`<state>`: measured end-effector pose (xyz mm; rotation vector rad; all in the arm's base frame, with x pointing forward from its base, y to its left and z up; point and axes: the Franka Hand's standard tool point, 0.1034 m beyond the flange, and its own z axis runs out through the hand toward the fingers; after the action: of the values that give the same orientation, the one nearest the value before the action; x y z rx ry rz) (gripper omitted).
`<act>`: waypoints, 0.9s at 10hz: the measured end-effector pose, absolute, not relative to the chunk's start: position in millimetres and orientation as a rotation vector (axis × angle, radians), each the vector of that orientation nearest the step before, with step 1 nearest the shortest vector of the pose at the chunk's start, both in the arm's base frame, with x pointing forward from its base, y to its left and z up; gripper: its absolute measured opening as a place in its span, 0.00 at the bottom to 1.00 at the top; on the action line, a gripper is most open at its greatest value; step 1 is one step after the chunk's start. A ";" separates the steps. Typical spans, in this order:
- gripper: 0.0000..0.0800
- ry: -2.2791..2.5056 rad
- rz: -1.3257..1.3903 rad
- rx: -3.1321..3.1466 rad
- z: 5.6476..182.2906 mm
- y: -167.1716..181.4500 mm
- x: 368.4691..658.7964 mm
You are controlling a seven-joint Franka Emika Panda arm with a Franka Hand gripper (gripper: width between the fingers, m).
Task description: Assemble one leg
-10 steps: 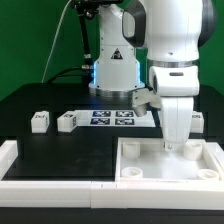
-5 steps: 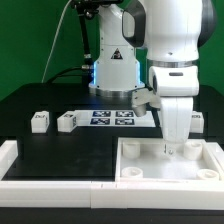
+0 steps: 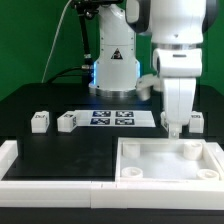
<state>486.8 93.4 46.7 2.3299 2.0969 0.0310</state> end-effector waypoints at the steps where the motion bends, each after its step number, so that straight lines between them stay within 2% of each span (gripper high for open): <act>1: 0.81 2.052 0.022 2.364 57.5 97.7 475.1; 2: 0.81 2.031 0.025 2.378 62.0 100.9 471.5; 5: 0.81 1.962 0.024 2.439 60.2 100.2 471.5; 7: 0.81 1.703 0.026 2.633 60.0 100.9 470.9; 9: 0.81 1.351 0.007 2.850 58.5 100.9 455.8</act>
Offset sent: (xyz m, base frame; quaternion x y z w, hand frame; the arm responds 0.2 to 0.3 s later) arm 0.0000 0.0000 0.0000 0.0000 0.0000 0.0000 1.0000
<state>455.8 100.9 58.5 2.8501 1.3510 0.0074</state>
